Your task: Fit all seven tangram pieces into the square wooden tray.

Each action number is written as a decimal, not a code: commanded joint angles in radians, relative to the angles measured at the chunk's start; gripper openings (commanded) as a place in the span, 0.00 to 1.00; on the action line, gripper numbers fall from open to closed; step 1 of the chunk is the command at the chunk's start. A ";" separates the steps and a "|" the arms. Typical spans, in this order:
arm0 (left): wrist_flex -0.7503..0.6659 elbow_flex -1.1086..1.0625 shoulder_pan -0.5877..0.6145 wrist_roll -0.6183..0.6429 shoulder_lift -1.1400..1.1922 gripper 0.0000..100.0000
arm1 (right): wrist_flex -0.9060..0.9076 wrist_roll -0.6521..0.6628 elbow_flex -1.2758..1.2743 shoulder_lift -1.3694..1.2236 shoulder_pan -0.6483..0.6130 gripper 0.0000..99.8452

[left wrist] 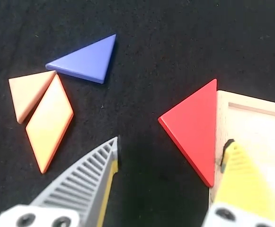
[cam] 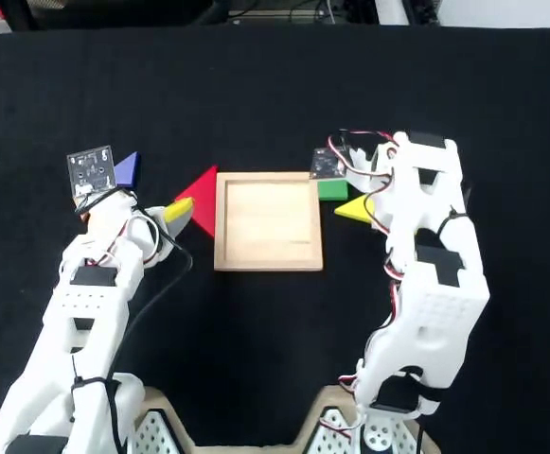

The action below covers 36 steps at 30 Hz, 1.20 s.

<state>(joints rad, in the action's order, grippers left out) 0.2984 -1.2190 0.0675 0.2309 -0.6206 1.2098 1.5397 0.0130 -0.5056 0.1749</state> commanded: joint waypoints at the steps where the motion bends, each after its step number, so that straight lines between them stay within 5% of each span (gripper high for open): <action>1: -0.015 0.013 -0.007 -0.006 -0.026 0.34 | 0.011 0.009 0.031 0.002 -0.008 0.28; 6: -0.015 0.015 -0.010 -0.006 -0.026 0.34 | 0.011 0.009 0.022 0.004 -0.009 0.15; 15: -0.015 0.015 -0.010 -0.006 -0.026 0.34 | 0.023 0.008 0.053 0.012 -0.003 0.14; 26: -0.017 0.016 -0.012 -0.006 -0.026 0.34 | 0.496 0.006 0.372 0.153 -0.055 0.14; 36: -0.012 0.015 -0.004 -0.006 -0.028 0.34 | 0.313 -0.075 0.188 0.116 -0.097 0.18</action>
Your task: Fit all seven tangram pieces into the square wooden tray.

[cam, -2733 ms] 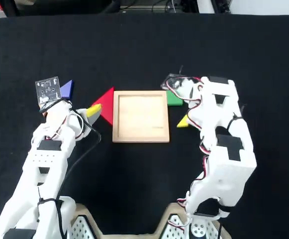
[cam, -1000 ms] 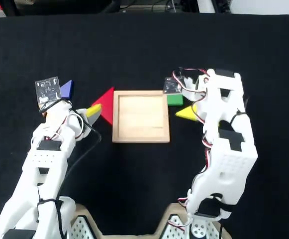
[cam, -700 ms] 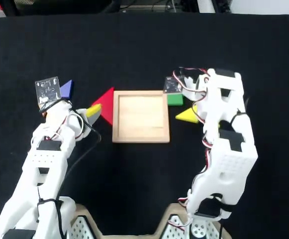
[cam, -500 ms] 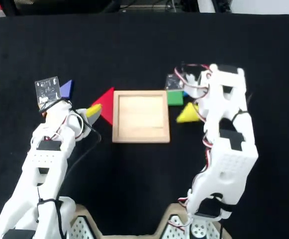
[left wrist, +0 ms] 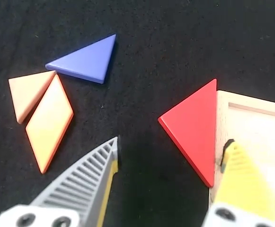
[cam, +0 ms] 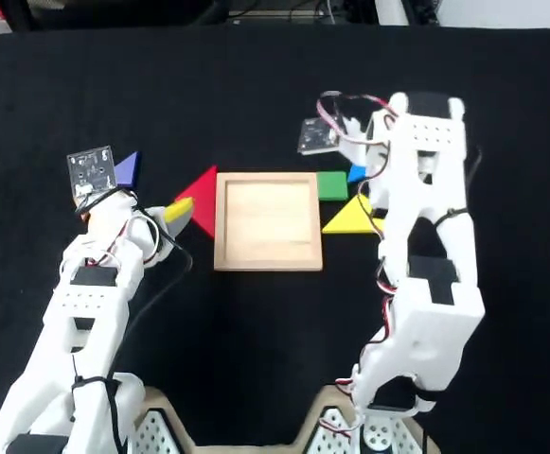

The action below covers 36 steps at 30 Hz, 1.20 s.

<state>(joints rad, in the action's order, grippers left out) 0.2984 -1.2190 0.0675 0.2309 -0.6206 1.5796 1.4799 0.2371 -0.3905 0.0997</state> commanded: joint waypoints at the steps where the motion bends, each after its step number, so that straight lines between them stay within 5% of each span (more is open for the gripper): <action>1: -0.012 0.016 -0.004 -0.006 -0.028 0.34 | -0.063 -0.015 -0.056 -0.007 -0.021 0.22; 6: -0.017 0.016 -0.004 -0.006 -0.028 0.34 | -0.069 0.041 -0.084 -0.047 -0.021 0.40; 36: -0.017 0.018 -0.004 -0.006 -0.028 0.34 | -0.170 0.089 -0.051 -0.209 -0.084 0.37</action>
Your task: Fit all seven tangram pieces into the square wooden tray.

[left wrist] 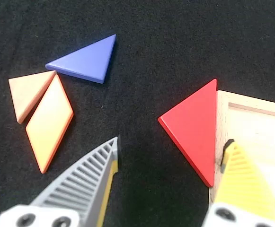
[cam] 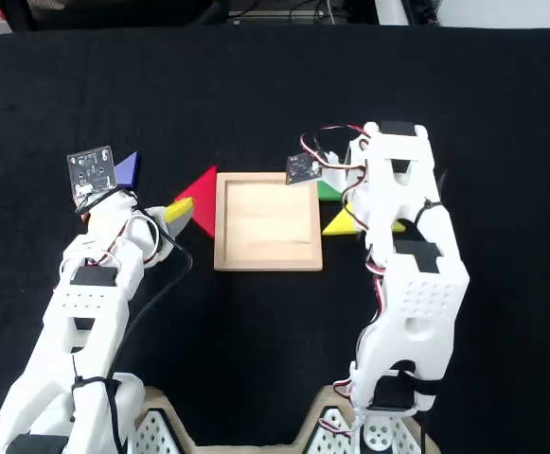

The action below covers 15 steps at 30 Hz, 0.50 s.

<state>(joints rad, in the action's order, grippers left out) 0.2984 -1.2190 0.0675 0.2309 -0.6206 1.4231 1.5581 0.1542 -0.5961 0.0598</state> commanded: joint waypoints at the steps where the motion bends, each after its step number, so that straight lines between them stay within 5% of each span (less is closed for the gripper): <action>1: -0.017 0.018 -0.004 -0.006 -0.028 0.34 | -0.014 0.011 0.031 -0.004 -0.043 0.36; 4: -0.017 0.018 -0.004 -0.006 -0.028 0.34 | -0.014 0.011 0.027 -0.005 -0.038 0.34; 10: -0.017 0.018 -0.004 -0.006 -0.028 0.34 | -0.012 0.011 0.024 -0.007 -0.038 0.11; 15: -0.017 0.018 -0.004 -0.006 -0.028 0.34 | -0.012 0.011 0.024 -0.007 -0.040 0.09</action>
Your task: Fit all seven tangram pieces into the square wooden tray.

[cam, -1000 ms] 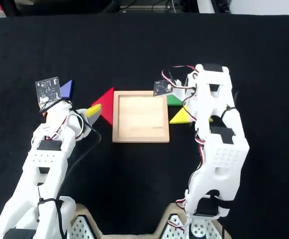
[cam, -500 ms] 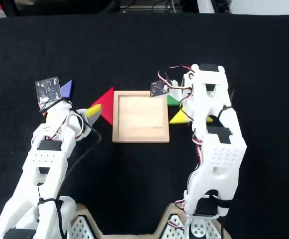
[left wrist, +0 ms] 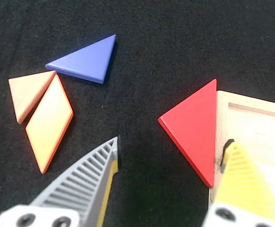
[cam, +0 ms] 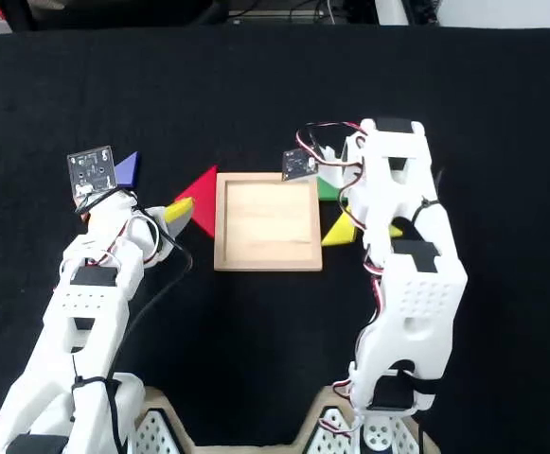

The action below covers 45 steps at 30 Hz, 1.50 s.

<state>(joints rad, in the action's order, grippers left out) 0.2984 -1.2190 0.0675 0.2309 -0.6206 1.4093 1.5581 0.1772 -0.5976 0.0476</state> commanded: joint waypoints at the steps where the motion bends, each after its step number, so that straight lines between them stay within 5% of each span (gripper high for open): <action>1: -0.017 0.018 -0.004 -0.006 -0.028 0.34 | 0.002 0.011 0.001 -0.005 -0.028 0.09; 23: -0.017 0.018 -0.004 -0.006 -0.028 0.34 | 0.249 -0.063 0.087 0.268 -0.069 0.09; 36: -0.020 0.018 -0.002 -0.006 -0.018 0.34 | -0.009 -0.535 0.087 0.114 -0.160 0.01; 45: -0.020 0.018 -0.002 -0.006 -0.023 0.34 | -0.014 -0.555 -0.016 0.134 -0.176 0.01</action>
<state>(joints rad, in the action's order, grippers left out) 0.2984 -1.2190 0.0675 0.2309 -0.6206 1.4047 1.0165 0.1880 -0.5485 -0.1028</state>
